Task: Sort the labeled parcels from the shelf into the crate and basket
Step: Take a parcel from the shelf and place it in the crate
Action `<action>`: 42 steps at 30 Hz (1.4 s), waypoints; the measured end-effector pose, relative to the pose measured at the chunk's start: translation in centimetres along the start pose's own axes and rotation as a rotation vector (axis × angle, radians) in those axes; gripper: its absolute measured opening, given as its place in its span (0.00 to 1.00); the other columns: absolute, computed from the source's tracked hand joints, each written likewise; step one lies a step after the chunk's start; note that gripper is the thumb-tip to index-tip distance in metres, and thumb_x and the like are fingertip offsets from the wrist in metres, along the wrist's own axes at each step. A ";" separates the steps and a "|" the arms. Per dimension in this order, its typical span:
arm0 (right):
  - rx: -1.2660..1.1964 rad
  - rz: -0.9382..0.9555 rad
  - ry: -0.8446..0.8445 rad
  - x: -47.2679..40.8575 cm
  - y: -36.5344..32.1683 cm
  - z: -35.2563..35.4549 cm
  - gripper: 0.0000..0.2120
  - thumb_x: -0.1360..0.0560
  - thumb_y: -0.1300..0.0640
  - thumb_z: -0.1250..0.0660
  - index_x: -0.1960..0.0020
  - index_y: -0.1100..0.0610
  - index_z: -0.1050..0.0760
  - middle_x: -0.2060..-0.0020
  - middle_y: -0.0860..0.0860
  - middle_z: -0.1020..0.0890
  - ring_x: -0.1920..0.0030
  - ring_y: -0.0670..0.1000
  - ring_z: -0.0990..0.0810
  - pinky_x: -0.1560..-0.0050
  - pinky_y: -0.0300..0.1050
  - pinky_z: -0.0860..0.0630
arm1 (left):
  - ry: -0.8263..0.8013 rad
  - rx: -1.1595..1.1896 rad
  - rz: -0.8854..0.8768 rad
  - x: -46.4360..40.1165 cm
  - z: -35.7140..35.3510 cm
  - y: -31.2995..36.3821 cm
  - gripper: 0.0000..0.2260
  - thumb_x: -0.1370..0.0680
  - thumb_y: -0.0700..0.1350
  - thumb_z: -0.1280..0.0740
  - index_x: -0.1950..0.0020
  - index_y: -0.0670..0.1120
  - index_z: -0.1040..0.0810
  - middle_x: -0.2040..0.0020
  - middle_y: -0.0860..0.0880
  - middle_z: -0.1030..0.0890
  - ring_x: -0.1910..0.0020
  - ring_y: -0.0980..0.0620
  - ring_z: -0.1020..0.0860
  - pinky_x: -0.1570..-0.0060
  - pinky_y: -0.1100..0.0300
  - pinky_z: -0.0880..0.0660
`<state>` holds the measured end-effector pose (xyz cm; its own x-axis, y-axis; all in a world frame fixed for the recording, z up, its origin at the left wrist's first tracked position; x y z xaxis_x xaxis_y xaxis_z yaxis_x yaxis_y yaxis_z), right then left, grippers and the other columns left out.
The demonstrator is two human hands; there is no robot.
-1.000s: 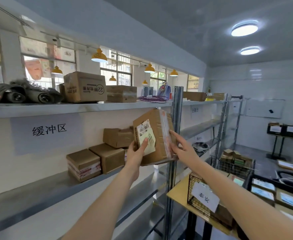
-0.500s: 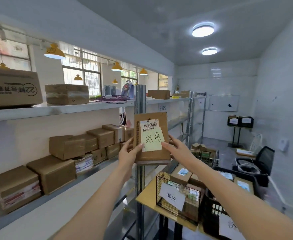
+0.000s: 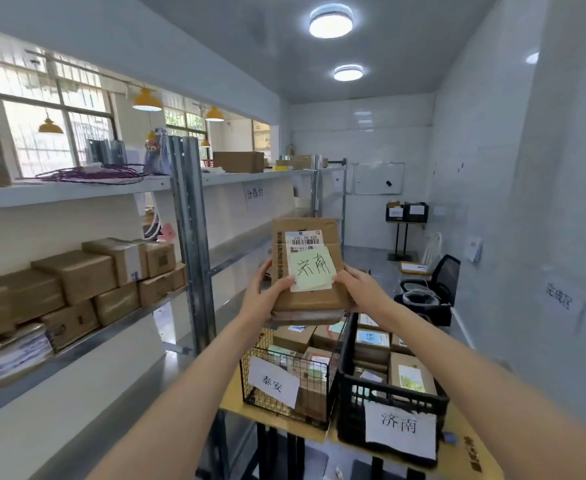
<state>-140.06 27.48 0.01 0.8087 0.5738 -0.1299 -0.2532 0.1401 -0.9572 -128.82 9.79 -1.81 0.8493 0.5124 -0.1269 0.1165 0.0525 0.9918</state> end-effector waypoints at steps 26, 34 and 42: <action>0.292 -0.458 0.269 -16.4 28.1 14.3 0.47 0.31 0.22 0.40 0.19 0.45 0.43 0.22 0.45 0.35 0.24 0.50 0.35 0.25 0.54 0.37 | -0.433 -0.203 0.386 -28.1 -18.1 -26.0 0.32 0.22 0.56 0.29 0.22 0.60 0.39 0.33 0.47 0.27 0.40 0.46 0.23 0.42 0.47 0.23; 0.198 -0.591 0.166 -18.2 37.2 16.9 0.35 0.18 0.38 0.41 0.18 0.52 0.48 0.20 0.50 0.41 0.21 0.53 0.40 0.24 0.52 0.41 | -0.432 -0.339 0.479 -30.0 -23.1 -34.1 0.34 0.22 0.54 0.28 0.20 0.54 0.40 0.27 0.48 0.28 0.34 0.47 0.25 0.34 0.47 0.27; 0.145 -0.610 0.049 -20.6 43.9 18.9 0.35 0.18 0.39 0.41 0.17 0.51 0.48 0.19 0.51 0.42 0.21 0.54 0.40 0.24 0.52 0.40 | -0.406 -0.768 0.418 -30.6 -26.6 -38.2 0.26 0.20 0.49 0.31 0.23 0.49 0.32 0.30 0.48 0.23 0.38 0.48 0.22 0.40 0.53 0.24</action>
<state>-177.91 37.07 -34.49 0.8525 0.3189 0.4141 0.1951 0.5408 -0.8182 -172.96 14.90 -35.42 0.8758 0.2891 0.3864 -0.4823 0.5535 0.6790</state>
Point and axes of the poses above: each hand's wrist, its own x-axis away from the middle knuckle, its own z-axis out of the back of the hand, y = z × x, the point moved 3 cm from there along -x, towards the middle knuckle
